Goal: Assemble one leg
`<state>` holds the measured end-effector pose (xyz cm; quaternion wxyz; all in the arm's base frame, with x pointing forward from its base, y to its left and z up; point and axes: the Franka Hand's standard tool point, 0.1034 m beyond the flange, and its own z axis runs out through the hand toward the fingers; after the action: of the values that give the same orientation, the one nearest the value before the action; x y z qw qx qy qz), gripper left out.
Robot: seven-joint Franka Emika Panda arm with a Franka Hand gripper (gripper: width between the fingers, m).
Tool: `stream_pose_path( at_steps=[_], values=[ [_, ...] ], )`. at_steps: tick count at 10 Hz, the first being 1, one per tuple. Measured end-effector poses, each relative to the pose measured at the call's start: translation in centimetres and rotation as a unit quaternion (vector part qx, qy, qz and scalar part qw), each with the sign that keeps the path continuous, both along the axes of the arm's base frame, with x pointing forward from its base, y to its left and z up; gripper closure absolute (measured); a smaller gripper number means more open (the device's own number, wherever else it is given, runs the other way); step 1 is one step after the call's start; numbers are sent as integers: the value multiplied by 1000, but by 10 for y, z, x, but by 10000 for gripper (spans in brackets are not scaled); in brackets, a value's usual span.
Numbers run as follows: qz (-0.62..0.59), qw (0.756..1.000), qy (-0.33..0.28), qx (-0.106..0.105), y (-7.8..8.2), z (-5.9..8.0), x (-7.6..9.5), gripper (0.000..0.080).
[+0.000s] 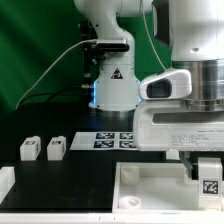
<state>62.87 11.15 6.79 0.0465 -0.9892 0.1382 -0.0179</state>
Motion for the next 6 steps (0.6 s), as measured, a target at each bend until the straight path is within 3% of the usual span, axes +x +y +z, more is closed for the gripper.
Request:
stream_pose_path(
  at_steps=[3,5,6],
  values=[
    [-160,987,15,13,3,0,1,509],
    [-344,937,51,14,6,0,4,509],
    [-436,897,69,9,7,0,5,509]
  ],
)
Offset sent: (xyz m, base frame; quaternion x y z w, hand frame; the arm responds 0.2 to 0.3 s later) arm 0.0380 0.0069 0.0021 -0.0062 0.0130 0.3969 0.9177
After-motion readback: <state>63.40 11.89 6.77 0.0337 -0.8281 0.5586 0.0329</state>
